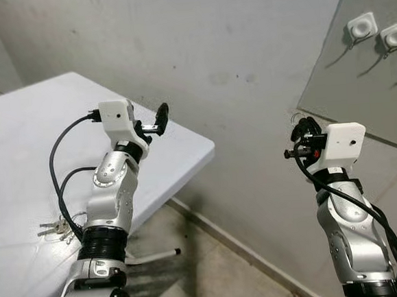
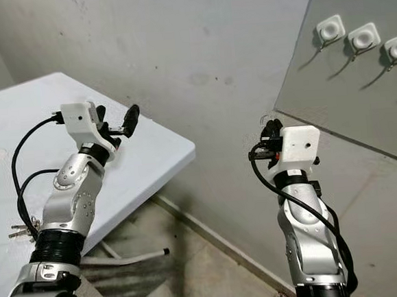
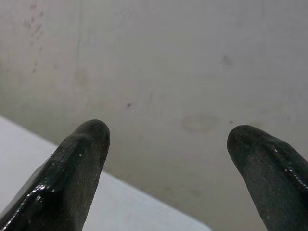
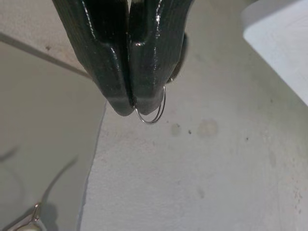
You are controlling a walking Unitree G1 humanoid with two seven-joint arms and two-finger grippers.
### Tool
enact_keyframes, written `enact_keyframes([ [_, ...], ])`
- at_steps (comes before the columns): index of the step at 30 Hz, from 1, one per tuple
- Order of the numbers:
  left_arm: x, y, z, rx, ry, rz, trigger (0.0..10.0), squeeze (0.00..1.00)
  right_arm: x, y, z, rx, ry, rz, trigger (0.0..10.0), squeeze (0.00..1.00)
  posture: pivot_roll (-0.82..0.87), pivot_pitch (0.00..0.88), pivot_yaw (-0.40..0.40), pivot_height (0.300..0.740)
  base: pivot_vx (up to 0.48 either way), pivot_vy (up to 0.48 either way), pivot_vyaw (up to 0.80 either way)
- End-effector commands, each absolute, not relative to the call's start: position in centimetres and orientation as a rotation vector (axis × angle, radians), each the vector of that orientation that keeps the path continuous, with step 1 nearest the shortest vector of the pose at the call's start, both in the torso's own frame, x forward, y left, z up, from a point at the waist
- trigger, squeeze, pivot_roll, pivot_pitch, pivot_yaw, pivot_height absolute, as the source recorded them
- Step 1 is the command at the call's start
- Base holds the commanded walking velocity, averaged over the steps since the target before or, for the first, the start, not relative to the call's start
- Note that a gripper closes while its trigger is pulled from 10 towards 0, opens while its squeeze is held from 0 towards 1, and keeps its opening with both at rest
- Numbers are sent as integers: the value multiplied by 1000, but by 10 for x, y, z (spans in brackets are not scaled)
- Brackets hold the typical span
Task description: Hang keys on a hook
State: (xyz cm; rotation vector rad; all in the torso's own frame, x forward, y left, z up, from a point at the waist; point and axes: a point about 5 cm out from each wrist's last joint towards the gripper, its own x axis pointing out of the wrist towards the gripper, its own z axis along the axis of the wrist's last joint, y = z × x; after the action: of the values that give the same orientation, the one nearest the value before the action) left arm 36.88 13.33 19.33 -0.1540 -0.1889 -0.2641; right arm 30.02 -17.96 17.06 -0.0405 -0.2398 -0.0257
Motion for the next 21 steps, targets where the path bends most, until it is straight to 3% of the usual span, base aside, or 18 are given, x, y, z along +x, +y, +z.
enact_keyframes([
  [1, 367, 128, 195, -124, -201, -297, 10000, 0, 298, -180, 180, -44, -282, -21, 10000, 0, 0, 0, -57, 740, 382, 0, 0],
  [7, 364, 121, 195, -108, -204, -328, 10000, 0, 298, -181, 180, -24, -275, -32, 10000, 0, -1, 0, -53, 740, 387, 0, -76],
  [21, 359, 107, 197, -58, -221, -390, 10000, 0, 299, -181, 179, -20, -275, -40, 10000, 0, -3, 0, -48, 740, 365, 0, -641],
])
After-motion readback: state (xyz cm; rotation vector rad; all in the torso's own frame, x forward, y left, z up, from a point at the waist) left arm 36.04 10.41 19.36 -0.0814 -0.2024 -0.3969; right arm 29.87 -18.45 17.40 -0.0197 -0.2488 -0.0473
